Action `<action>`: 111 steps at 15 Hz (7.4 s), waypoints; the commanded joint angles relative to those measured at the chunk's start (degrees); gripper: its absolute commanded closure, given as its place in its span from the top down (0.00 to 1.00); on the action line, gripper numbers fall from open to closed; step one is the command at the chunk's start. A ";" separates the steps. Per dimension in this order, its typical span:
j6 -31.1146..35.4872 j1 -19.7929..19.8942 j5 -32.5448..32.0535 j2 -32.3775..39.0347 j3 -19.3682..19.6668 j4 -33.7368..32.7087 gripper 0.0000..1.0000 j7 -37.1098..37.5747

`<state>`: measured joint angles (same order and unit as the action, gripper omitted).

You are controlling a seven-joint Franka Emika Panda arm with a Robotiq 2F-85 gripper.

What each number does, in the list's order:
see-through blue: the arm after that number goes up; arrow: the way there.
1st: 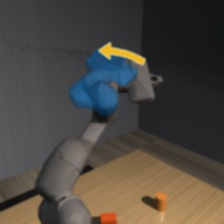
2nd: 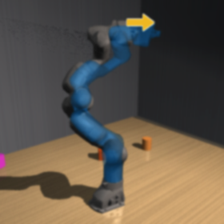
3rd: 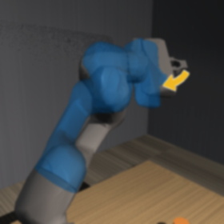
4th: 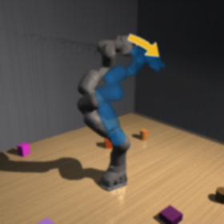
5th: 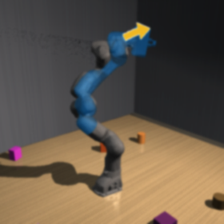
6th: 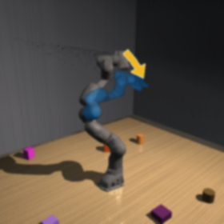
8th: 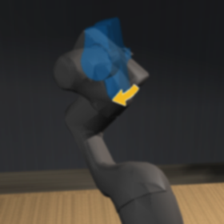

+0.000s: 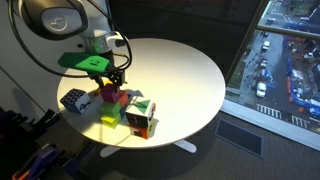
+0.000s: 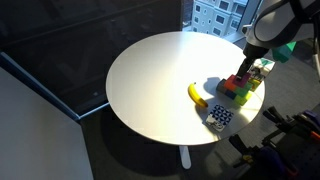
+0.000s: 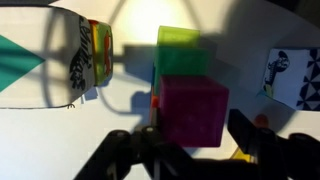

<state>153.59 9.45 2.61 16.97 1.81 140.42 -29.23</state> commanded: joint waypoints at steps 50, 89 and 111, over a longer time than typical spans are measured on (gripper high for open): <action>-4.07 -9.53 7.33 -8.48 -9.25 10.22 0.30 6.44; 4.08 -7.90 7.02 -2.32 -11.99 10.01 1.00 4.66; -5.19 -7.07 6.69 -17.13 -3.33 8.08 1.00 9.47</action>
<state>149.81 2.28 10.09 2.05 -3.22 149.21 -22.30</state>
